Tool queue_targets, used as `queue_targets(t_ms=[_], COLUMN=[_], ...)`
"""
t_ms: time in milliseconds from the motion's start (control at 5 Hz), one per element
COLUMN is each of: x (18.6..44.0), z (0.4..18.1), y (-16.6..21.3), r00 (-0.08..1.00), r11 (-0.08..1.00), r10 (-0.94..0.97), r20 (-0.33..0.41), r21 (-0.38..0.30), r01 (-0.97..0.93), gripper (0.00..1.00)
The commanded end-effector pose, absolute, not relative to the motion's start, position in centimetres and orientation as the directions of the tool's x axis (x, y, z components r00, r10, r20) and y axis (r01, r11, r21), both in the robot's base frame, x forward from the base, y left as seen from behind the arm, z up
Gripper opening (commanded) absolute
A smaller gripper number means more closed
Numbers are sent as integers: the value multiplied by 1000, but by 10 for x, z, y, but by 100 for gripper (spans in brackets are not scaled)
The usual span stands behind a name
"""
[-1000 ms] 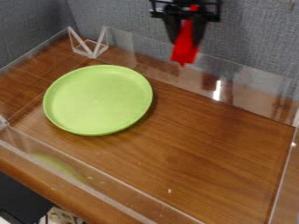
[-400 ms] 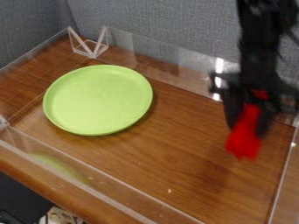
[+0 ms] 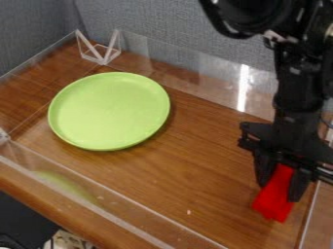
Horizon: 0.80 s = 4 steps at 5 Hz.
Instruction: Put the red object on the right side
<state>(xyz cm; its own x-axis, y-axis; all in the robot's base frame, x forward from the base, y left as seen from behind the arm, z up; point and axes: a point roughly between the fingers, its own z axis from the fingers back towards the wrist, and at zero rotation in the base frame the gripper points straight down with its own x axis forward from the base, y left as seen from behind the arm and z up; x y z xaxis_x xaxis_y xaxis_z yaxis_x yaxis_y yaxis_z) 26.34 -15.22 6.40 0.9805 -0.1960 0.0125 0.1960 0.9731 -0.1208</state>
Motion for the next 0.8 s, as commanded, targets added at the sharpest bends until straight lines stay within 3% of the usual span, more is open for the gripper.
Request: queue_targets(t_ms=[0,600], x=[279,280], z=[77,56], y=[-162,-129], r00=[960,969], r11=[955,967], r10=[-277,-246], r20=[47,18], r21=[-100,-61], r01=[281,247], gripper=[0,0])
